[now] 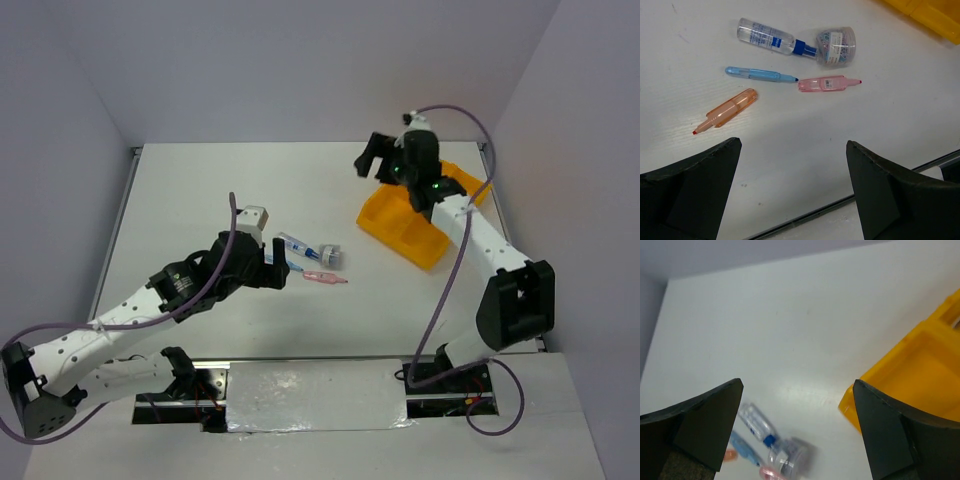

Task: Sort the stationery into containers
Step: Pick up the stationery from the center of the board.

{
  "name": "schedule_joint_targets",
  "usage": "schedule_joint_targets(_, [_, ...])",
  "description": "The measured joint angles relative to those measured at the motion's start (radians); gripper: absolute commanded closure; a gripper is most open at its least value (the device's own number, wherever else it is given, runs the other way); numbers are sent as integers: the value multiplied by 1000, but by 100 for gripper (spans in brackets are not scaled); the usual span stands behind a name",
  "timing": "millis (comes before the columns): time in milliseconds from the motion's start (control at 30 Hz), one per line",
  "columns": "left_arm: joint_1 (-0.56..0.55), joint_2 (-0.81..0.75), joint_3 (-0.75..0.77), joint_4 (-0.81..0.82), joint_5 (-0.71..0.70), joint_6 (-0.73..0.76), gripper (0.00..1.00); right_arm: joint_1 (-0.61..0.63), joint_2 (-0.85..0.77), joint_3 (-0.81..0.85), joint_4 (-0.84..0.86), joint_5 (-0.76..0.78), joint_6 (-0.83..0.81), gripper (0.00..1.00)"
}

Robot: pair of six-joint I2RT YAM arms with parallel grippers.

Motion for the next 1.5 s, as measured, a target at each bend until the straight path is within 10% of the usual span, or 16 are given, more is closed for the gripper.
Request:
schedule_joint_targets(367, [0, 103, 18, 84, 8, -19, 1, 283, -204, -431, -68, 151, 47, 0])
schedule_joint_targets(767, [0, 694, 336, 180, -14, -21, 5, 201, -789, -509, -291, 466, 170, 0])
schedule_joint_targets(1033, [-3, 952, 566, 127, -40, -51, 5, 194, -884, -491, -391, 444, 136, 0])
schedule_joint_targets(1500, [-5, 1093, 603, 97, -41, -55, 41, 193, -892, -492, -404, 351, 102, 0])
